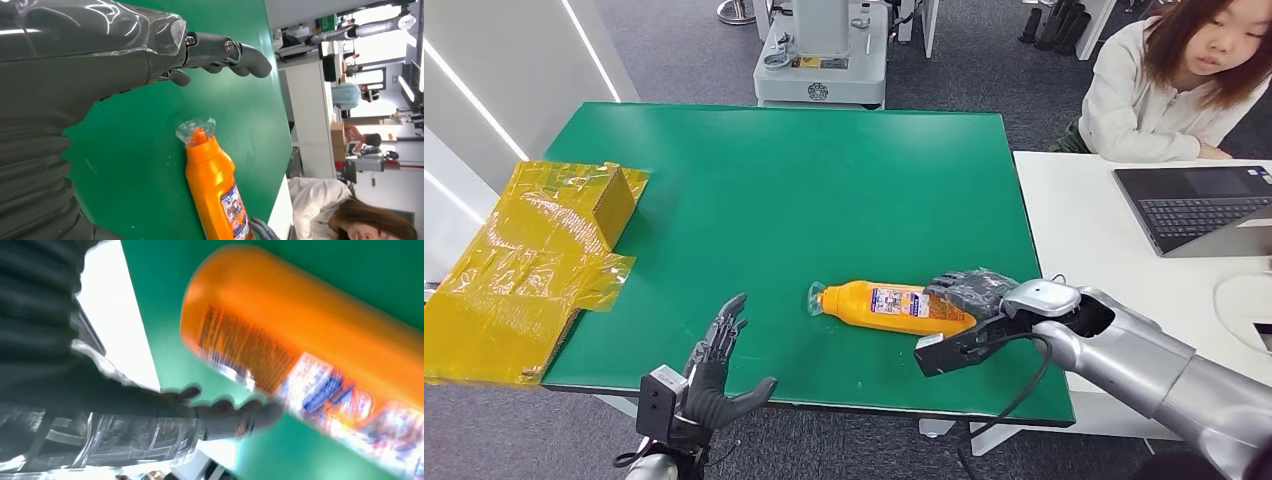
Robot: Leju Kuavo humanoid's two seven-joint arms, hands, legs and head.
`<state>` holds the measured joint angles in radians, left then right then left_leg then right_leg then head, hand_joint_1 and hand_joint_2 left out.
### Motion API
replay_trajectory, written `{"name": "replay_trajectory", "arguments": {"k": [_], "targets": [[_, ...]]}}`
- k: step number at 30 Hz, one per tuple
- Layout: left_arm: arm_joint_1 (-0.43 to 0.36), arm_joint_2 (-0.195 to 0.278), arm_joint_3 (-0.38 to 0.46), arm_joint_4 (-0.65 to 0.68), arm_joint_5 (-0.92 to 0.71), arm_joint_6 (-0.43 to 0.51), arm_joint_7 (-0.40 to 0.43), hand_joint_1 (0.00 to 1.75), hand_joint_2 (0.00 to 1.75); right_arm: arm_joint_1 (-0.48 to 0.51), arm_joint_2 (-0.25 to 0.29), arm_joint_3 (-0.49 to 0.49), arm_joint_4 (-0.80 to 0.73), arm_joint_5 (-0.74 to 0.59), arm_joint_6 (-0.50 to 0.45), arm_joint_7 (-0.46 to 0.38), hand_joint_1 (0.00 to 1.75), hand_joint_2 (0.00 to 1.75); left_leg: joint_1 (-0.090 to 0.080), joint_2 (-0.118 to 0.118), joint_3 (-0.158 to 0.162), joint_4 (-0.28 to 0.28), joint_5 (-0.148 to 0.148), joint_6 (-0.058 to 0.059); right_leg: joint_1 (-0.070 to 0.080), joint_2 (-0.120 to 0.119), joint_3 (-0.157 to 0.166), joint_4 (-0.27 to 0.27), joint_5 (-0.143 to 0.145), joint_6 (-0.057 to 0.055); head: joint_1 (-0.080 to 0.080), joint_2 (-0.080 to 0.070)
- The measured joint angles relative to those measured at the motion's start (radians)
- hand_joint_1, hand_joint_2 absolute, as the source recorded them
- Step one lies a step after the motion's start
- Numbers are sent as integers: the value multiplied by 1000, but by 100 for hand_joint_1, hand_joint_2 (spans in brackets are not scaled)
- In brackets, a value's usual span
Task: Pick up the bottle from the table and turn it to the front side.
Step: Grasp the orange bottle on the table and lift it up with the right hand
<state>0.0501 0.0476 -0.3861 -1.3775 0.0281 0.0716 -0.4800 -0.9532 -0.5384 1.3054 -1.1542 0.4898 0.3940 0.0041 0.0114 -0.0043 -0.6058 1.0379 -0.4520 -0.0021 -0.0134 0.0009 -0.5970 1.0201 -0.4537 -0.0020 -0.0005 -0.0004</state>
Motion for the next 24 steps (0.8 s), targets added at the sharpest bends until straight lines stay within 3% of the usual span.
{"name": "replay_trajectory", "arguments": {"k": [12, 24], "targets": [[19, 1, -1, 5, -13, 44, -19, 0, 175, 93, -19, 24, -86, 112, -147, 44, 0, 175, 0, 0, 0, 0, 0, 0, 0, 0, 0, 0, 0, 0, 0, 0], [24, 6, -1, 13, -55, 56, -27, 0, 175, 286, 59, -78, -83, 224, -285, 91, 0, 175, 1, 0, 1, -1, 0, 0, 0, 0, 1, 0, 0, 0, 0, 0]]}}
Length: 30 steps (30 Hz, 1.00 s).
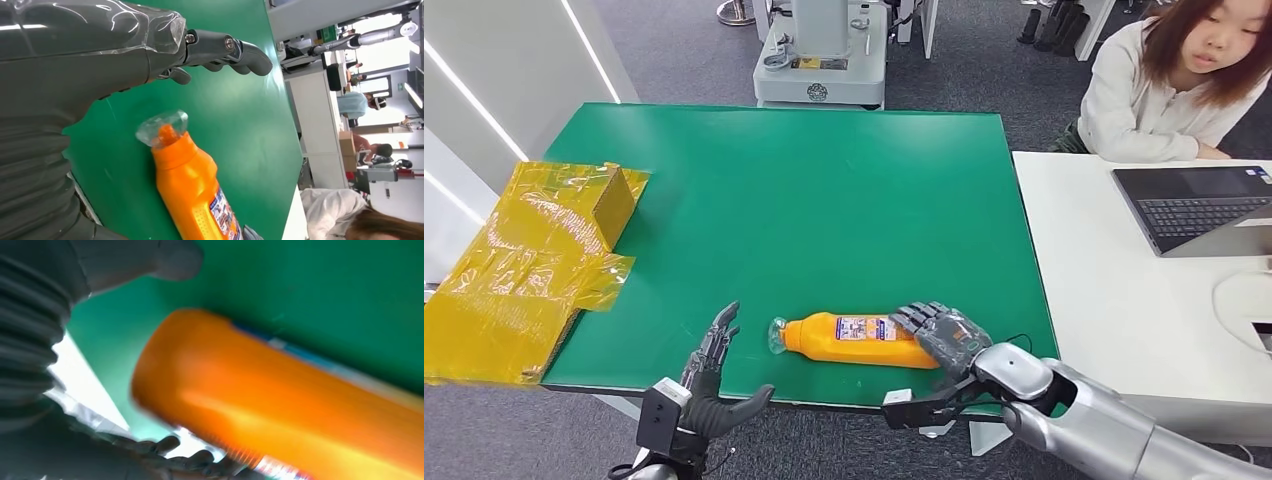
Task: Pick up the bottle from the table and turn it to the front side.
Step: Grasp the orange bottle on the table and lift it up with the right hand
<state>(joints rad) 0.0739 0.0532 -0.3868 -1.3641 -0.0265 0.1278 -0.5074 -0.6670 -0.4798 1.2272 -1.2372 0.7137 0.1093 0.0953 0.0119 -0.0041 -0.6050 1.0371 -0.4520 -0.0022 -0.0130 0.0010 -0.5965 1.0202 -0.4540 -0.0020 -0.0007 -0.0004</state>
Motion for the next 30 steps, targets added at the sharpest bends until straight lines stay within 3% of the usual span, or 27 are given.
{"name": "replay_trajectory", "arguments": {"k": [5, 8, 12, 15, 30], "targets": [[4, 0, 0, 13, -10, -3, 0, 0, 175, 103, 35, -58, -15, 108, -46, 45, 0, 175, 0, 0, 0, 0, 0, 0, 0, 0, 0, 0, 0, 0, 0, 0], [9, 0, 0, 20, -10, -2, 0, 0, 175, 136, 45, -81, -23, 164, -64, 60, 13, 175, 0, 1, 1, 0, -1, 0, 0, 1, 0, 0, 0, 0, 0, 0], [13, 1, 0, 24, -9, -1, -4, 0, 175, 173, 64, -107, -26, 224, -67, 73, 161, 175, 0, 2, 2, 0, -1, 0, 0, 2, 1, 0, 0, 0, 0, 0], [15, 3, 0, 29, -6, -1, -12, 0, 175, 196, 84, -123, -25, 250, -63, 82, 174, 175, 0, 3, 2, -1, 0, 0, 0, 2, 1, 0, 0, 0, 0, 0], [17, 4, 4, 31, -24, -18, -8, 0, 175, 313, 199, -264, -8, 347, -25, 115, 175, 175, 0, 3, 3, -1, 0, -1, 0, 2, 1, 0, 0, -1, 0, 0]]}}
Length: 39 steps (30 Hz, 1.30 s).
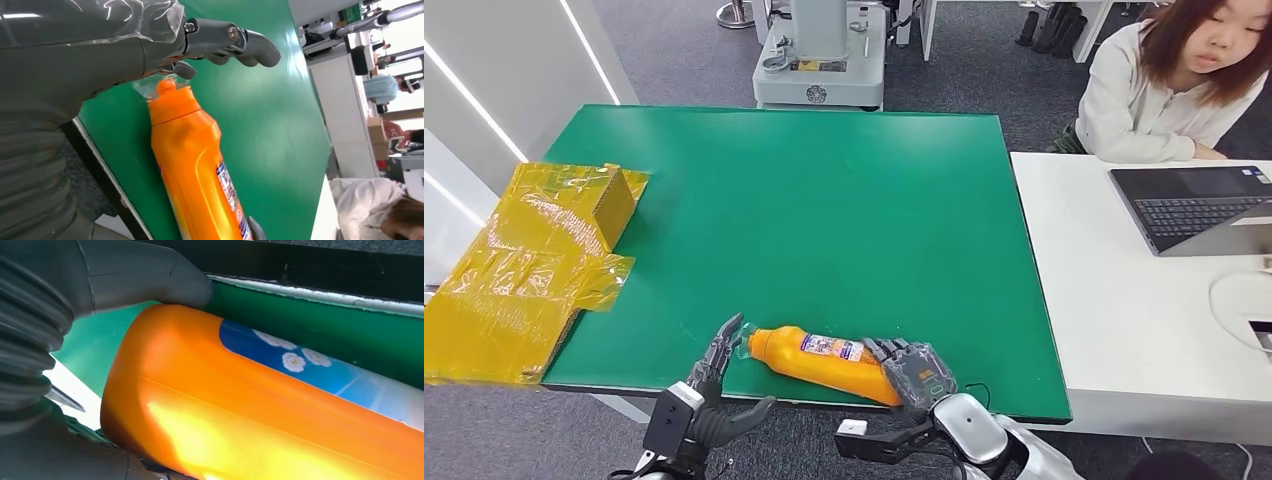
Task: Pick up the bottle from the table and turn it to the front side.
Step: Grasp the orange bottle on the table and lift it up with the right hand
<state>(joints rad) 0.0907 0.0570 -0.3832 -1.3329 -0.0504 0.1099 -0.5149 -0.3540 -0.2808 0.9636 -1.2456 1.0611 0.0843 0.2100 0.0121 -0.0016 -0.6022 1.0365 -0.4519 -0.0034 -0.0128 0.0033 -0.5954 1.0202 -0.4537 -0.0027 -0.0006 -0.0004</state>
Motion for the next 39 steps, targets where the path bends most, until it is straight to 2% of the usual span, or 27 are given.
{"name": "replay_trajectory", "arguments": {"k": [5, 10, 14, 18, 26, 32, 35, 39], "targets": [[0, -9, 6, 0, -26, -12, 16, 0, 175, 81, 46, -111, -30, -68, 10, -2, 175, 175, 0, 0, 0, 0, 0, 0, 0, 0, 0, 0, 0, 0, 0, 0], [3, -14, 21, -8, -38, -15, 20, 0, 175, 210, 104, -268, -104, -324, 0, -57, 175, 175, 0, -1, -2, 0, 0, 0, 0, -1, -1, 0, 0, 0, 0, 0], [13, -13, 26, -32, -47, -14, 30, 0, 175, 323, 146, -366, -163, -519, -75, -116, 175, 175, 0, -3, -5, 0, 0, 0, 0, -2, -3, 0, -1, 0, 0, 0], [21, -14, 27, -57, -57, -7, 46, 0, 175, 383, 162, -404, -203, -634, -173, -150, 175, 175, 0, -2, -5, 0, -1, 0, 0, -2, -4, 0, -1, 0, 0, 0], [25, -14, 42, -86, -27, -8, 65, 0, 175, 439, 179, -407, -242, -685, -300, -183, 175, 175, 0, -2, -5, 0, -1, 0, 0, -2, -4, 0, -1, 0, 0, 0], [13, -13, 64, -166, 67, -66, 194, 0, 175, 441, 180, -415, -282, -694, -377, -282, 175, 175, 0, -2, -5, 0, 0, 0, 0, -2, -4, 0, -1, 0, 0, 0], [-37, -12, 77, -203, 117, -112, 272, 0, 175, 422, 180, -432, -311, -658, -382, -347, 175, 175, 0, -2, -5, 0, 0, 0, 0, -2, -4, 0, 0, 0, 0, 0], [-166, -8, 84, -207, 216, -185, 351, 0, 175, 351, 180, -451, -326, -601, -364, -406, 175, 175, 0, -3, -6, 0, 3, -1, 0, -2, -4, 0, 2, 0, 0, 0]]}}
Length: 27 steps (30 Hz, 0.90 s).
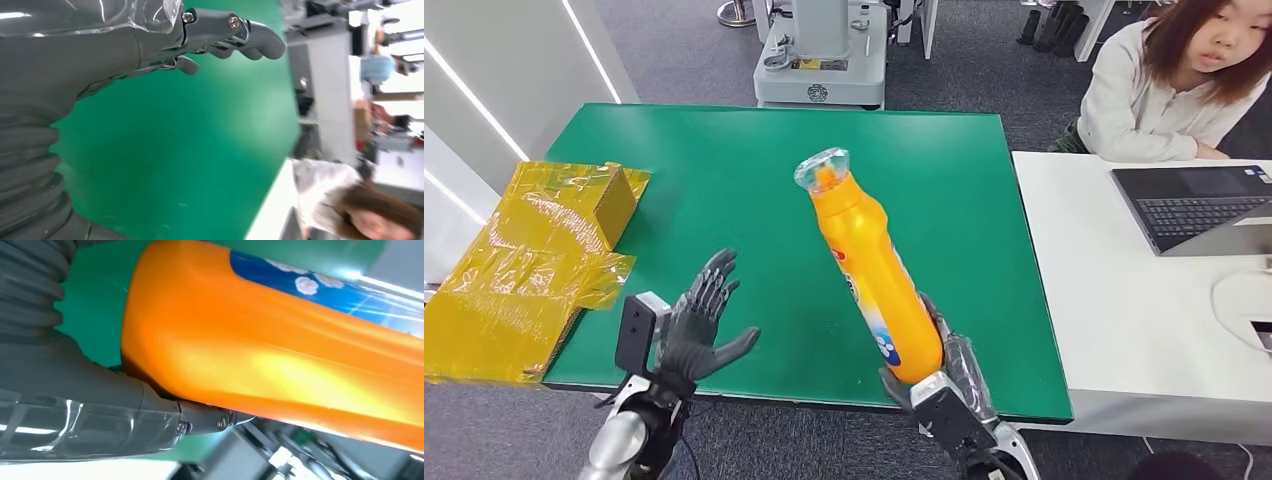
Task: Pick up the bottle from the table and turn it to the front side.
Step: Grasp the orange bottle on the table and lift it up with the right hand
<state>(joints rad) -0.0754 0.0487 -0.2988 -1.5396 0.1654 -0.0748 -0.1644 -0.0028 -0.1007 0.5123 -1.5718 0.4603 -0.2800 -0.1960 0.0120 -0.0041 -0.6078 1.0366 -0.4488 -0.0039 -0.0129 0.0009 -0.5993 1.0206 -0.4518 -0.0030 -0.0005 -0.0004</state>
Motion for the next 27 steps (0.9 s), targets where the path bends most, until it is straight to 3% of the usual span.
{"name": "replay_trajectory", "arguments": {"k": [8, 13, 18, 27], "targets": [[-293, 4, -16, 110, 159, -74, 68, 0, 175, -157, -1, 37, 57, 89, 17, -9, 175, 175, 0, 0, 0, 0, 4, 0, 0, 0, -1, 1, 3, 0, 0, 0], [-431, 6, -40, 188, 217, -91, 111, 0, 175, -209, -7, 80, 120, 95, 12, 14, 175, 175, 0, 0, 0, 0, 5, -1, 0, 0, -1, 1, 4, 0, 0, 0], [-486, 16, -54, 224, 281, -122, 159, 0, 175, -220, -28, 93, 158, 100, -14, 32, 175, 175, 0, 0, -2, 0, 4, -1, 0, 1, -3, 1, 3, 0, 0, 0], [-508, 41, -107, 265, 371, -157, 174, 0, 175, -232, -62, 93, 175, 118, -72, 32, 175, 175, 0, 0, -3, 0, 4, -1, 0, 1, -4, 1, 3, 0, 0, 0]]}}
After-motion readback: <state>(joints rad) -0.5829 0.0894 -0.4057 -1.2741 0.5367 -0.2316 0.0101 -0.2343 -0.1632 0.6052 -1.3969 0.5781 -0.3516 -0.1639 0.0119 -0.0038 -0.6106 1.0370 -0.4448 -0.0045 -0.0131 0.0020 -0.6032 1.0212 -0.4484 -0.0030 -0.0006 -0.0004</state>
